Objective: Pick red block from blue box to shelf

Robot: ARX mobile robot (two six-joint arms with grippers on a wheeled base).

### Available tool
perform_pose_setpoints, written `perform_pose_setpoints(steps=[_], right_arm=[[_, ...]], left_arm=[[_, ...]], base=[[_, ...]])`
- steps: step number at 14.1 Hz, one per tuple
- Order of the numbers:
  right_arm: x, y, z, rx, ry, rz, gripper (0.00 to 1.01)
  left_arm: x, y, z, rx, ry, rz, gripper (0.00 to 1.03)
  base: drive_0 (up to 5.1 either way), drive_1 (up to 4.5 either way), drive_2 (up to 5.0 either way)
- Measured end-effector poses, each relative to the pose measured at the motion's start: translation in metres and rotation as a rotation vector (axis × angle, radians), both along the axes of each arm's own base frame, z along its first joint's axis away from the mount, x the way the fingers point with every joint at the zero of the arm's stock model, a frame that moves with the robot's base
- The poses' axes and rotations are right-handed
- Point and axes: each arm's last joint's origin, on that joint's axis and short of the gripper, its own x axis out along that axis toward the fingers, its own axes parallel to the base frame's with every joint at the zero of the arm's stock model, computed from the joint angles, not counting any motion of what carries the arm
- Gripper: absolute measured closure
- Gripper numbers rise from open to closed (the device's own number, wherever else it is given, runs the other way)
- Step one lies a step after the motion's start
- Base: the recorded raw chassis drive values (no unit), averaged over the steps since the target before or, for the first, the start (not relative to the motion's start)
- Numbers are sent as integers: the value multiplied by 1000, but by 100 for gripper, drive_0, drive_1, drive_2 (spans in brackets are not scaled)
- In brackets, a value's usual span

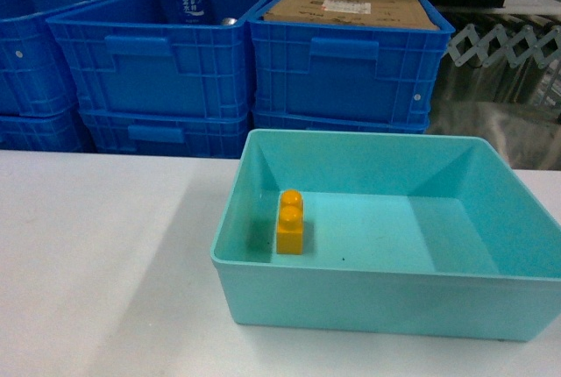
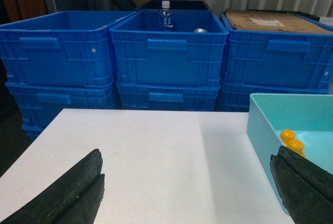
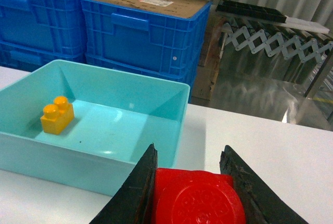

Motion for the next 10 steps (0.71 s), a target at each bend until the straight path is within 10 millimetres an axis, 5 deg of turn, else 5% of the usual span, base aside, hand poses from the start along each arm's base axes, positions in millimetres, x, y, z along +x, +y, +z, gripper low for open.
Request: perform_pose_setpoints(steps=[10], right_arm=[[0,0,0,0,0,0,72]], left_arm=[[0,0,0,0,0,0,5]], base=[[0,0,0]])
